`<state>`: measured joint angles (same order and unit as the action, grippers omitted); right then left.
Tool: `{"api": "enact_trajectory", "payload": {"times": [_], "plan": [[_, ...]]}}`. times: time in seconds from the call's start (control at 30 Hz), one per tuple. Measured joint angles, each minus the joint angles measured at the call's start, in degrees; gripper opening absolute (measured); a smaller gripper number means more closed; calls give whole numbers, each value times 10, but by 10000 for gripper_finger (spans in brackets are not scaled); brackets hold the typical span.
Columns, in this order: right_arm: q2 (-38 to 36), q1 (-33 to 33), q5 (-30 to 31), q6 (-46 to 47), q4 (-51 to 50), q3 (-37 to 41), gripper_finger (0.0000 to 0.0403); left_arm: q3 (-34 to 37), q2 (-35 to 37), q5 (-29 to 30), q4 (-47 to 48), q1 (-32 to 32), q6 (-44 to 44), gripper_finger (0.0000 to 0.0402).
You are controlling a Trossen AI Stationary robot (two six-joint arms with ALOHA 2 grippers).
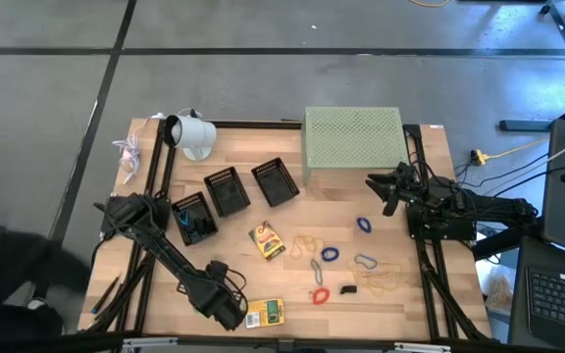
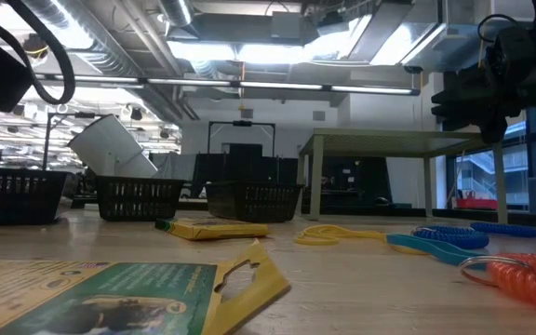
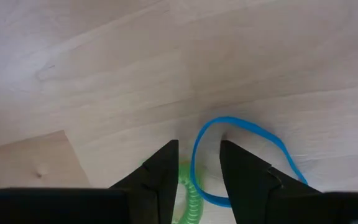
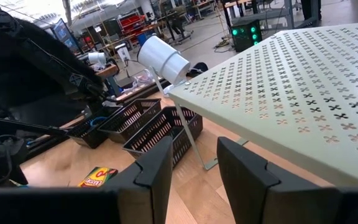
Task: Pick & Place Office Desk Supplies
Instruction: Put the blue rubber band into the left black basket
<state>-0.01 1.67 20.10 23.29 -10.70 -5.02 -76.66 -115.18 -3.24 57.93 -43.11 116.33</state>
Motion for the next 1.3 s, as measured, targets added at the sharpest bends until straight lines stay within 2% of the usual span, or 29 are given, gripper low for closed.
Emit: {"api": "enact_trajectory", "payload": {"times": [0.1, 0.27, 0.43, 0.57, 0.7, 0.83, 0.97, 1.03, 1.17, 1.3], "plan": [[0, 0, 0, 0, 0, 0, 131, 1, 2, 1, -5, 0, -10, 85], [0, 0, 0, 0, 0, 0, 131, -3, 1, 1, -9, 3, -21, 14], [0, 0, 0, 0, 0, 0, 131, -3, 9, 10, -2, 10, -28, 3], [0, 0, 0, 0, 0, 0, 131, -19, 31, 66, 25, 22, -45, 3], [0, 0, 0, 0, 0, 0, 131, -41, 52, 188, 59, 33, -72, 3], [0, 0, 0, 0, 0, 0, 131, -65, 71, 379, 50, 47, -126, 2], [0, 0, 0, 0, 0, 0, 131, -98, 74, 568, 29, 62, -219, 3], [0, 0, 0, 0, 0, 0, 131, -114, 74, 642, 10, 71, -277, 2], [0, 0, -1, 0, 0, 0, 131, -131, 74, 755, -62, 94, -408, 3], [0, 0, 0, 0, 0, 0, 131, -136, 74, 809, -160, 123, -540, 2]]}}
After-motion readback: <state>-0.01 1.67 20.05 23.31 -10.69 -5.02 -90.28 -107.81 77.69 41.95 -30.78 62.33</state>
